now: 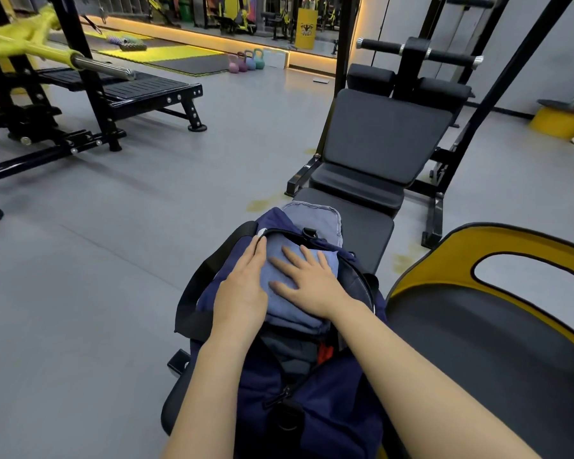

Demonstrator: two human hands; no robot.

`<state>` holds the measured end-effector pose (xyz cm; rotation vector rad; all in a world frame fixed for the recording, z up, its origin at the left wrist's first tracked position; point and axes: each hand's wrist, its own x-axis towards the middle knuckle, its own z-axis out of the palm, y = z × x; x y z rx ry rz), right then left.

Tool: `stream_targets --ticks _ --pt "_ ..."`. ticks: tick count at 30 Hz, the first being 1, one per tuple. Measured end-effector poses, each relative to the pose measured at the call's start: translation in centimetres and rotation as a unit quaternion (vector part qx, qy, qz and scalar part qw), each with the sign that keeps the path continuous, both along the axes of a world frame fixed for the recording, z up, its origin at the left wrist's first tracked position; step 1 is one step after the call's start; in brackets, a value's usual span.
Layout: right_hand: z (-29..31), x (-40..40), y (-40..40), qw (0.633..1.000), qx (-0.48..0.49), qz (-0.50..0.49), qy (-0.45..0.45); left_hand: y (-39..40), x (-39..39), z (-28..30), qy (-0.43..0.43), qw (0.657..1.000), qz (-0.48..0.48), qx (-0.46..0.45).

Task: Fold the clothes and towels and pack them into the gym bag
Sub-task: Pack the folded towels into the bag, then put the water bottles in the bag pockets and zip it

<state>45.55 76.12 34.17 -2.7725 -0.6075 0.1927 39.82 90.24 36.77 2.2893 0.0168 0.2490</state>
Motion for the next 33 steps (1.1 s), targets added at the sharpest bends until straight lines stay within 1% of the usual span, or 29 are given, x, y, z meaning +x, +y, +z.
stream_targets --ticks 1,3,4,5,6,7,9,10,11,12,14,16,17,20,24,29,33 --pt "0.4 -0.3 -0.6 0.998 0.056 -0.019 -0.019 -0.2 -0.2 0.0 -0.001 1.0 -0.005 0.008" --pt "0.6 -1.0 -2.6 0.981 0.135 -0.089 -0.105 -0.7 -0.6 -0.1 0.0 1.0 -0.018 0.015" --pt "0.5 -1.4 -3.8 0.97 0.141 -0.136 -0.147 -0.8 -0.8 -0.3 0.0 0.999 -0.026 0.021" --pt "0.4 -1.9 -4.9 0.96 0.127 -0.185 -0.169 -0.9 -0.8 -0.4 0.004 0.999 -0.034 0.03" --pt "0.2 -2.4 -6.0 0.954 0.096 -0.234 -0.161 -1.0 -0.8 -0.6 0.008 0.998 -0.038 0.041" --pt "0.1 -3.0 -7.0 0.95 0.06 -0.279 -0.124 -1.0 -0.6 -0.7 0.012 0.998 -0.031 0.053" --pt "0.1 -3.8 -8.1 0.943 0.0 -0.333 -0.009 -1.1 -0.3 -0.5 0.03 0.997 0.018 0.062" --pt "0.0 -4.1 -8.3 0.94 -0.01 -0.34 0.036 -1.1 -0.2 -0.1 0.051 0.996 0.039 0.065" --pt "0.1 -4.2 -8.3 0.938 -0.003 -0.343 0.055 -1.1 0.0 0.3 0.071 0.994 0.047 0.071" --pt "0.3 -4.4 -8.2 0.936 0.021 -0.347 0.051 -1.1 0.0 0.7 0.085 0.992 0.046 0.082" --pt "1.1 -4.6 -7.8 0.925 0.1 -0.365 0.024 -1.0 0.2 1.5 0.095 0.988 0.035 0.115" --pt "2.6 -4.9 -7.3 0.912 0.17 -0.374 -0.011 -1.0 0.2 2.4 0.09 0.988 0.036 0.122" --pt "3.5 -5.0 -7.0 0.909 0.188 -0.372 -0.024 -1.1 0.2 2.8 0.083 0.987 0.038 0.129" --pt "6.0 -5.4 -6.2 0.91 0.205 -0.358 -0.039 -1.9 -0.4 4.4 0.067 0.985 0.029 0.159" --pt "8.6 -6.6 -5.5 0.905 0.244 -0.345 -0.046 -3.4 -1.3 6.6 0.052 0.985 0.001 0.167" --pt "11.4 -8.5 -5.6 0.889 0.293 -0.349 -0.051 -4.9 -3.0 9.2 0.016 0.99 -0.041 0.133" --pt "13.0 -10.5 -6.1 0.88 0.309 -0.353 -0.065 -6.3 -4.6 10.8 -0.009 0.99 -0.057 0.127"
